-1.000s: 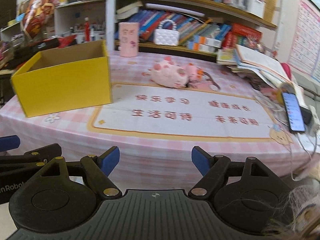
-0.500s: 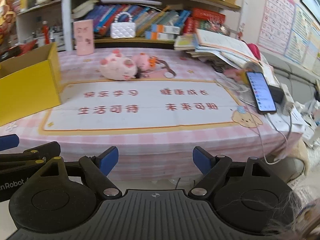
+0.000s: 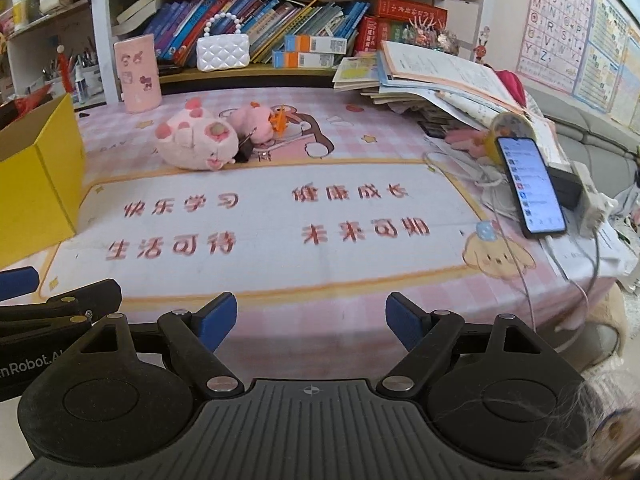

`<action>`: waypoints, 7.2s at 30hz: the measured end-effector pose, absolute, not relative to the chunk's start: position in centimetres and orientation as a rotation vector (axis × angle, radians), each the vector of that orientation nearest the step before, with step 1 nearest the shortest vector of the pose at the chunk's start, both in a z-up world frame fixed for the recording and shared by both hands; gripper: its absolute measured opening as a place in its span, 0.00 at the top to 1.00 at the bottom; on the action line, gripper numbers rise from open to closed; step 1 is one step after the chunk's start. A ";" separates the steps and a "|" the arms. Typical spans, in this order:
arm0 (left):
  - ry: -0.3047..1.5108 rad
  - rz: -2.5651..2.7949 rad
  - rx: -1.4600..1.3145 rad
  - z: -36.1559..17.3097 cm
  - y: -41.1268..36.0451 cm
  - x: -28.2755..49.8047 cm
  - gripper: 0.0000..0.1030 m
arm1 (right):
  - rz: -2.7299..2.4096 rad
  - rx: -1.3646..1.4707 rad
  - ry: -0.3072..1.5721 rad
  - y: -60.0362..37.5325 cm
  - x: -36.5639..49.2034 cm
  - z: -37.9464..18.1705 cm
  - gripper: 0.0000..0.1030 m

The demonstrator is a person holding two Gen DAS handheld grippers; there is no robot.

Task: Organize objects
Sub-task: 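Grasp the pink plush pig with the left gripper while the right grasps the pink plush chick, then carry both pink plush toys in the grippers over the yellow box, then lower the plush toys into the box and open both grippers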

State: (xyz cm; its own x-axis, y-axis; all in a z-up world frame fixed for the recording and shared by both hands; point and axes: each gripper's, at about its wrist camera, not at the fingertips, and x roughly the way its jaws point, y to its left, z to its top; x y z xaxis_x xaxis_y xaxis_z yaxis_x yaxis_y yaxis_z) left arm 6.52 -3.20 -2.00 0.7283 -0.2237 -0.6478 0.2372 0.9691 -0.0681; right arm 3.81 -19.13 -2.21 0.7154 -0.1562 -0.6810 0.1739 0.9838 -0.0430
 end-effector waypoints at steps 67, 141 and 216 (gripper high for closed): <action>0.725 -0.002 -0.371 -0.3 -2.7 18.8 0.42 | 0.325 -0.083 0.800 -22.7 36.7 -6.2 0.32; 0.658 0.042 -0.334 -1.5 18.0 -4.8 0.42 | 0.427 -0.066 0.783 1.2 0.5 -1.0 0.44; 0.394 0.218 -0.270 4.9 18.7 5.2 0.18 | 0.307 -0.099 0.446 1.0 14.8 6.8 0.28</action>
